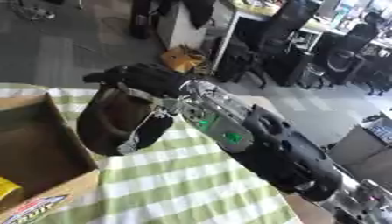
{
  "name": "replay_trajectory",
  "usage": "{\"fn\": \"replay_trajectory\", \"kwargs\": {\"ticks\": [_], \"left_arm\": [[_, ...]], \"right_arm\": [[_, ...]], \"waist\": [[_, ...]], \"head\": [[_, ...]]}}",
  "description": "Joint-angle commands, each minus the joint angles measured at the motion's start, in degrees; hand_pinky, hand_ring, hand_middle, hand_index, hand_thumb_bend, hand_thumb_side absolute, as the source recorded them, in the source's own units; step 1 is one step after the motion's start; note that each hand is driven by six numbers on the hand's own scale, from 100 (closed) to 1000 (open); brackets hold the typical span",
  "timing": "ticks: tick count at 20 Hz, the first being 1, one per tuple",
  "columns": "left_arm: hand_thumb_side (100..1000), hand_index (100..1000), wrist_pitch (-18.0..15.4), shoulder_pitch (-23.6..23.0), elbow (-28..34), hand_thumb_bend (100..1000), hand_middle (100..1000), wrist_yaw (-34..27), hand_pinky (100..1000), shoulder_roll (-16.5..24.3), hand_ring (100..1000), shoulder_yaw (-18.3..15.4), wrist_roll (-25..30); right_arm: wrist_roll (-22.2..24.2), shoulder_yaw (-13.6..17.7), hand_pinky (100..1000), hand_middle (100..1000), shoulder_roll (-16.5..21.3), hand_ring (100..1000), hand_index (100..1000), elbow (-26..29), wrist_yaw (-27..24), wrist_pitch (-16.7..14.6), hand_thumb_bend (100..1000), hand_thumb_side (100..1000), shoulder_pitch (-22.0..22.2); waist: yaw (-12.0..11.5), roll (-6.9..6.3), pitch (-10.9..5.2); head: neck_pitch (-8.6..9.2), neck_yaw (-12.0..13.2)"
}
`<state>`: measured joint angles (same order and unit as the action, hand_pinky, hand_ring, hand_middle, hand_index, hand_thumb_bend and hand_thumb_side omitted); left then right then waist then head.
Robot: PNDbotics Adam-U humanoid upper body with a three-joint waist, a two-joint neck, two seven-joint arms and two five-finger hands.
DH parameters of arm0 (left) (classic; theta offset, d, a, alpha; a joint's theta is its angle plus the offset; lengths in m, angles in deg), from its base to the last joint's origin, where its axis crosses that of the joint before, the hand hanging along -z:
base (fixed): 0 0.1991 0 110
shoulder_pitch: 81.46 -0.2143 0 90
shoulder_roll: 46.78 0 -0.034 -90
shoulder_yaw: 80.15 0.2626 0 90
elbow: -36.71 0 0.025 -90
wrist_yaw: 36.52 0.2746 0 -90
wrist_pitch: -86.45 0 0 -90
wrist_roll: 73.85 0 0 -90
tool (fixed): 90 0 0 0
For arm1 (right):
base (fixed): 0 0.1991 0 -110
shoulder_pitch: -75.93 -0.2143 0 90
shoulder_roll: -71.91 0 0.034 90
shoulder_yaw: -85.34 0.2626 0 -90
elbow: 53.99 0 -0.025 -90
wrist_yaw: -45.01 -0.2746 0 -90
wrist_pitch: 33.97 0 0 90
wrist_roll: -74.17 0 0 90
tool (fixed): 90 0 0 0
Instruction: Pick up objects on the table and place them in the box.
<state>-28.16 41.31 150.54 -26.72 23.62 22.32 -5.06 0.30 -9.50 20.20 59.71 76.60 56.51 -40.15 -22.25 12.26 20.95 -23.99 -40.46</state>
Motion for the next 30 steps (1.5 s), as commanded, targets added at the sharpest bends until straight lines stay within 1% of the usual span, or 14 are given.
{"fn": "replay_trajectory", "kwargs": {"ticks": [1,3,6,7,12,13,14,15,16,17,20,23,27,30], "left_arm": [[1000,818,0.7,0.8,0.8,245,868,-0.4,920,1.1,1000,0.0,-0.1],[1000,818,1.2,0.8,0.8,243,868,-0.4,919,1.9,1000,-0.4,-0.5],[1000,818,1.8,1.0,0.8,242,868,-0.5,918,2.7,1000,-0.9,-1.1],[1000,818,1.9,1.0,0.8,242,869,-0.5,917,3.0,1000,-1.1,-1.3],[1000,817,2.4,0.9,0.8,241,871,-1.0,915,4.0,1000,-1.2,-2.1],[1000,817,2.5,0.9,0.8,240,872,-1.1,915,4.2,1000,-1.2,-2.2],[1000,817,2.6,0.9,0.8,240,872,-1.2,915,4.3,1000,-1.2,-2.2],[1000,817,2.6,0.9,0.8,241,872,-1.3,914,4.4,1000,-1.2,-2.3],[1000,817,2.7,1.0,0.8,241,872,-1.5,914,4.4,1000,-1.2,-2.4],[1000,817,2.7,1.0,0.8,239,872,-1.6,913,4.4,1000,-1.2,-2.4],[1000,817,2.9,1.1,0.8,239,872,-1.9,912,4.5,1000,-1.0,-2.3],[1000,817,2.9,1.0,0.8,238,871,-2.3,912,4.3,1000,-0.8,-2.1],[1000,817,3.0,1.1,0.8,235,872,-2.8,910,3.9,1000,-0.5,-1.7],[1000,816,3.5,1.3,0.8,230,871,-3.3,909,3.8,1000,-0.5,-1.6]], "right_arm": [[-2.2,1.9,100,316,3.2,293,461,0.9,-1.3,-0.4,344,446,0.2],[-4.3,2.5,100,313,3.7,286,460,0.9,-2.4,-0.9,346,451,0.7],[-7.8,3.2,100,306,4.0,272,458,0.9,-3.5,-1.4,349,462,1.3],[-9.6,3.5,100,280,3.9,252,444,0.9,-3.8,-1.4,385,466,1.2],[-23.8,4.1,100,240,3.5,255,443,0.9,-6.2,-3.2,373,511,0.6],[-26.8,4.1,100,226,3.5,269,452,0.9,-6.0,-4.1,332,549,0.5],[-29.6,4.1,100,226,3.6,269,452,0.9,-5.2,-5.1,332,549,0.4],[-32.2,4.2,100,217,3.7,294,467,0.9,-4.0,-6.3,266,601,0.2],[-35.0,4.1,100,217,3.7,294,467,0.9,-2.2,-7.7,266,601,0.0],[-37.4,4.0,104,202,3.6,314,481,0.9,-0.4,-9.0,206,645,-0.2],[-45.4,3.5,136,216,3.4,335,491,0.9,5.8,-12.2,162,675,-0.9],[-51.9,2.9,163,263,3.4,361,504,0.9,10.5,-13.4,100,719,-1.0],[-58.0,2.6,173,288,3.7,375,510,0.9,15.5,-14.2,100,736,-0.3],[-62.1,2.8,205,335,4.3,402,522,0.9,20.5,-15.0,100,763,0.6]], "waist": [[-0.3,-0.72,-0.78],[-0.7,-0.98,-0.5],[-1.1,-1.11,0.02],[-1.2,-1.06,0.3],[-2.0,-0.41,1.72],[-2.2,-0.29,2.02],[-2.3,-0.2,2.26],[-2.4,-0.12,2.5],[-2.5,-0.05,2.73],[-2.7,-0.03,2.93],[-2.9,-0.07,3.36],[-3.5,-0.08,3.51],[-4.9,-0.21,3.72],[-6.8,-0.61,3.99]], "head": [[0.98,-2.1],[1.5,-3.6],[2.58,-4.8],[3.13,-5.2],[5.42,-6.0],[5.87,-6.1],[6.2,-6.1],[6.42,-6.1],[6.55,-6.1],[6.53,-6.4],[6.44,-7.2],[6.56,-8.0],[8.27,-8.7],[10.45,-9.4]]}}
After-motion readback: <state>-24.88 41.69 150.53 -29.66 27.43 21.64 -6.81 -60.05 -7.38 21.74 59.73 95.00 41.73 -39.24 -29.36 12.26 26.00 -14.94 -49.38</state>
